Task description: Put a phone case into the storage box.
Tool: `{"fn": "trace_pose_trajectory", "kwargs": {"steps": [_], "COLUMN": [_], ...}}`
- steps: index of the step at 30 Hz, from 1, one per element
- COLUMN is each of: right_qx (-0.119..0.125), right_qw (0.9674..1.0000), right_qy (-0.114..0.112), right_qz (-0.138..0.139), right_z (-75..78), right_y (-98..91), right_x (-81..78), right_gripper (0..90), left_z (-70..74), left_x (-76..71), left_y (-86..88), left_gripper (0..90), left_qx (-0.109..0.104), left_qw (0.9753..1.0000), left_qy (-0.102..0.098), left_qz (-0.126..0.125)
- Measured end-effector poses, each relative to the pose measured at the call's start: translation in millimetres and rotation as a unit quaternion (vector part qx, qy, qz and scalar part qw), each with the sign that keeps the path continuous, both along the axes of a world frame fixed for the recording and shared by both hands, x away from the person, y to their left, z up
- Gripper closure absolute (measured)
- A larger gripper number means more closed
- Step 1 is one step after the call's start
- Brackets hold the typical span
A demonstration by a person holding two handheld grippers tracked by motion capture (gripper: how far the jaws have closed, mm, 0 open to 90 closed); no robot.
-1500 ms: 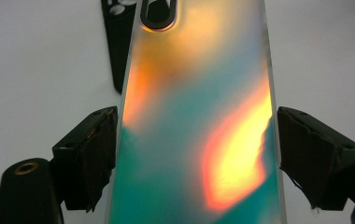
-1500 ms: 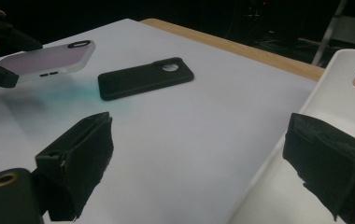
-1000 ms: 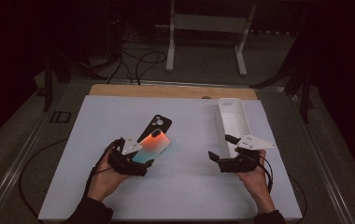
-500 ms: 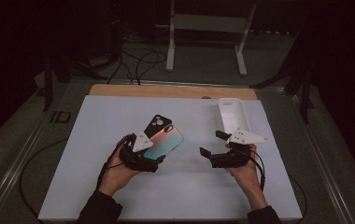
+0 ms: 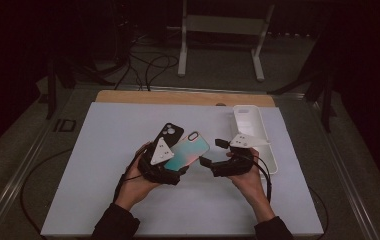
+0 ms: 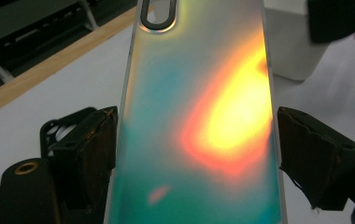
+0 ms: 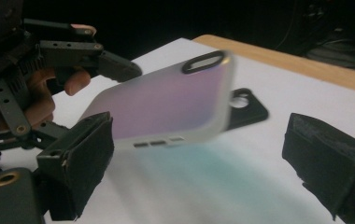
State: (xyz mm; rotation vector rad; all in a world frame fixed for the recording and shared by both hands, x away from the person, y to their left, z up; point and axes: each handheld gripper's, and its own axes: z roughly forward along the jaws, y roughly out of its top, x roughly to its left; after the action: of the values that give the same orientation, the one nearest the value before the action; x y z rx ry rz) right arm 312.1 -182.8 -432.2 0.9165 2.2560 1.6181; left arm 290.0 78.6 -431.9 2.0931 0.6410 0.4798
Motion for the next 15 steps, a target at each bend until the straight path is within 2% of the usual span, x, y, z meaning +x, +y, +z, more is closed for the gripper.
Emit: {"fn": "trace_pose_trajectory", "kwargs": {"steps": [4,5,6,7,8,9,15], "right_qx": [-0.001,0.001,0.001,0.003,0.009,0.013,0.034], "right_qw": [0.9997,0.9995,0.9995,0.9992,0.9987,0.9984,0.9961], "right_qy": [0.025,0.032,0.032,0.039,0.049,0.054,0.08], "right_qz": [0.003,0.004,0.004,0.004,0.008,0.011,0.017], "right_z": [-2.0,-2.4,-2.4,-2.6,-2.7,-2.7,-3.0], "right_y": [7.1,8.1,8.1,9.1,10.4,11.0,11.2], "right_x": [2.4,2.9,2.9,3.6,4.1,4.2,5.9], "right_gripper": [15.9,20.0,20.0,23.0,30.6,34.5,42.9], "left_z": [0.8,0.7,0.7,0.1,-0.3,-0.6,-1.2], "left_x": [-2.6,-3.0,-3.0,-3.2,-3.3,-3.4,-3.7], "left_y": [-5.8,-6.9,-6.9,-8.3,-9.1,-9.6,-11.5], "left_gripper": [16.8,16.8,16.8,16.8,16.8,16.8,16.8], "left_qx": [-0.001,0.0,0.0,0.0,-0.001,0.0,-0.004], "left_qw": [0.9999,0.9999,0.9999,0.9999,0.9999,0.9999,0.9999], "left_qy": [-0.002,-0.002,-0.002,-0.002,-0.001,-0.001,-0.001], "left_qz": [-0.011,-0.012,-0.012,-0.013,-0.013,-0.014,-0.013]}}
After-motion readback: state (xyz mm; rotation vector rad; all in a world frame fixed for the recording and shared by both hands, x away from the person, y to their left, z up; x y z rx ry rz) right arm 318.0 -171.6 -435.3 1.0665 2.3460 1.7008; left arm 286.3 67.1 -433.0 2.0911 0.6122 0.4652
